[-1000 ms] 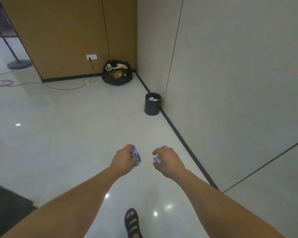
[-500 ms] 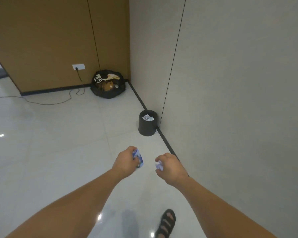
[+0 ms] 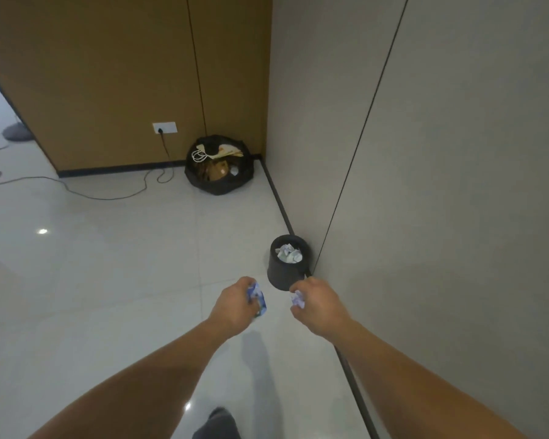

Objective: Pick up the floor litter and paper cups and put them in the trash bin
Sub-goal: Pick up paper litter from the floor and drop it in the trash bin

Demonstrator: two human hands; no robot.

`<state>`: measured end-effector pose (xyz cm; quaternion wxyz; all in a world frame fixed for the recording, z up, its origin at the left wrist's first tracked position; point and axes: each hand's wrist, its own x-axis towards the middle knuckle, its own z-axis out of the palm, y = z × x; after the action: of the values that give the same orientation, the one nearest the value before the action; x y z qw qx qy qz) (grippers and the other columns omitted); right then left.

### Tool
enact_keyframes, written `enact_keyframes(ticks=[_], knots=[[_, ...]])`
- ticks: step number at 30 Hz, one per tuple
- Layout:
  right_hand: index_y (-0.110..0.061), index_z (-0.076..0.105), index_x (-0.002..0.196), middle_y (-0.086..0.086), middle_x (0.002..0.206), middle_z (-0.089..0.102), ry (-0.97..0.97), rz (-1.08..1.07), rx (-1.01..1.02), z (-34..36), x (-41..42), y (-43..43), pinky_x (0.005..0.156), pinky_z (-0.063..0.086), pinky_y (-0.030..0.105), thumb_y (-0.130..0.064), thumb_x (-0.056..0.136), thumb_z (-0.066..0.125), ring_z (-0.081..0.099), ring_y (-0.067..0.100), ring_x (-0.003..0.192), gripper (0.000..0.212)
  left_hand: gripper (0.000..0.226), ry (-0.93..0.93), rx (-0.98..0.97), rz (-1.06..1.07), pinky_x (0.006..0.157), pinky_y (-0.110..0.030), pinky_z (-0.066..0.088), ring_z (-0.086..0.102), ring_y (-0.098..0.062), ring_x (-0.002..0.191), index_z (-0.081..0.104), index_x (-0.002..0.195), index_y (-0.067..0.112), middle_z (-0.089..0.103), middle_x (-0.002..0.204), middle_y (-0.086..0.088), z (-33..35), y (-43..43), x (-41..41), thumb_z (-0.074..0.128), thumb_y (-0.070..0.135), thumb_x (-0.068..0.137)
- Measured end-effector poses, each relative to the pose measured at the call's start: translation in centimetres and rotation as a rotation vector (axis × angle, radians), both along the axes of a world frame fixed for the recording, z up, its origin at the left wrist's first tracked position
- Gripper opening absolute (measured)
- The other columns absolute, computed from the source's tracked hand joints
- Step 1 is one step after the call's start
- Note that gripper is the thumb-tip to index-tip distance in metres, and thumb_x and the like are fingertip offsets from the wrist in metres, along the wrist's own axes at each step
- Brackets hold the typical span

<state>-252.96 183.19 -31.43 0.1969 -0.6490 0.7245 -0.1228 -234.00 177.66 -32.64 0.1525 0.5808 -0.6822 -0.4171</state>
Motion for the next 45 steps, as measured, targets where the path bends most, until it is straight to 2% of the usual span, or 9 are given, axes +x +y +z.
enact_keyframes(ticks=[4, 11, 20, 27, 34, 37, 40, 42, 45], knots=[[-0.017, 0.061, 0.125, 0.006, 0.123, 0.055, -0.008, -0.019, 0.048, -2.1, -2.0, -8.7, 0.091, 0.044, 0.026, -0.023, 0.09, 0.06, 0.05, 0.023, 0.115, 0.036, 0.031, -0.03, -0.03, -0.021, 0.07, -0.022, 0.041, 0.053, -0.019, 0.082, 0.052, 0.123, 0.019, 0.056, 0.102, -0.005, -2.1, -10.1, -3.1, 0.055, 0.018, 0.092], [-0.004, 0.068, 0.102, 0.011, 0.105, 0.063, -0.013, -0.11, 0.113, -5.3, -5.0, -22.0, 0.082, 0.049, 0.033, -0.019, 0.088, 0.061, 0.055, 0.024, 0.098, 0.021, 0.039, -0.017, 0.091, -0.169, 0.076, -0.02, 0.041, 0.051, -0.014, 0.089, 0.047, 0.13, 0.014, 0.059, 0.116, -0.008, -5.4, -25.6, -7.9, 0.058, 0.017, 0.092], [-0.018, 0.065, 0.101, 0.002, 0.104, 0.059, -0.088, -0.197, 0.217, -12.0, -10.9, -35.0, 0.081, 0.045, 0.021, -0.027, 0.086, 0.064, 0.056, 0.017, 0.099, 0.018, 0.041, -0.081, 0.21, -0.224, 0.082, -0.019, 0.045, 0.053, -0.012, 0.096, 0.043, 0.134, 0.015, 0.058, 0.122, -0.007, -11.2, -39.2, -14.9, 0.055, 0.017, 0.095], [-0.015, 0.061, 0.116, 0.006, 0.115, 0.059, -0.235, -0.227, 0.35, -24.6, -18.4, -45.0, 0.092, 0.045, 0.028, -0.025, 0.093, 0.058, 0.054, 0.021, 0.109, 0.025, 0.02, -0.118, 0.228, -0.193, 0.058, -0.006, 0.036, 0.057, -0.005, 0.079, 0.048, 0.112, 0.03, 0.05, 0.087, 0.016, -22.1, -48.4, -22.8, 0.053, 0.024, 0.094], [-0.015, 0.06, 0.116, 0.005, 0.115, 0.059, -0.169, -0.193, 0.396, -41.8, -23.3, -52.8, 0.086, 0.05, 0.032, -0.028, 0.095, 0.055, 0.054, 0.021, 0.105, 0.025, 0.031, -0.172, 0.346, -0.177, 0.079, -0.026, 0.05, 0.054, -0.01, 0.087, 0.048, 0.123, 0.022, 0.054, 0.099, 0.006, -39.5, -54.4, -27.7, 0.054, 0.021, 0.093], [-0.017, 0.055, 0.123, 0.005, 0.121, 0.057, -0.109, -0.182, 0.418, -49.2, -24.2, -54.7, 0.091, 0.049, 0.033, -0.031, 0.095, 0.057, 0.054, 0.022, 0.11, 0.032, 0.034, -0.162, 0.313, -0.251, 0.074, -0.021, 0.048, 0.053, -0.003, 0.079, 0.048, 0.126, 0.018, 0.052, 0.097, 0.008, -46.2, -56.4, -29.5, 0.054, 0.022, 0.093], [-0.02, 0.044, 0.137, 0.005, 0.133, 0.051, -0.076, -0.187, 0.432, -55.3, -23.9, -55.0, 0.098, 0.047, 0.032, -0.038, 0.094, 0.058, 0.051, 0.023, 0.119, 0.049, 0.05, -0.24, 0.278, -0.374, 0.084, -0.03, 0.044, 0.052, -0.019, 0.105, 0.042, 0.135, 0.02, 0.049, 0.116, -0.001, -51.7, -57.3, -30.6, 0.061, 0.031, 0.089], [-0.023, 0.034, 0.146, 0.008, 0.145, 0.042, -0.025, -0.156, 0.474, -57.8, -23.6, -54.3, 0.102, 0.046, 0.035, -0.047, 0.092, 0.059, 0.044, 0.025, 0.128, 0.064, 0.065, -0.376, 0.19, -0.501, 0.097, -0.039, 0.04, 0.038, -0.028, 0.123, 0.037, 0.14, 0.022, 0.037, 0.138, -0.006, -54.2, -56.9, -30.4, 0.065, 0.04, 0.084], [-0.025, 0.027, 0.15, 0.009, 0.153, 0.032, 0.017, -0.171, 0.502, -59.2, -23.0, -53.1, 0.106, 0.042, 0.04, -0.05, 0.089, 0.061, 0.033, 0.028, 0.138, 0.074, 0.07, -0.439, 0.062, -0.538, 0.109, -0.044, 0.03, 0.021, -0.029, 0.135, 0.035, 0.143, 0.024, 0.026, 0.148, -0.005, -55.6, -56.1, -28.9, 0.062, 0.048, 0.083]])
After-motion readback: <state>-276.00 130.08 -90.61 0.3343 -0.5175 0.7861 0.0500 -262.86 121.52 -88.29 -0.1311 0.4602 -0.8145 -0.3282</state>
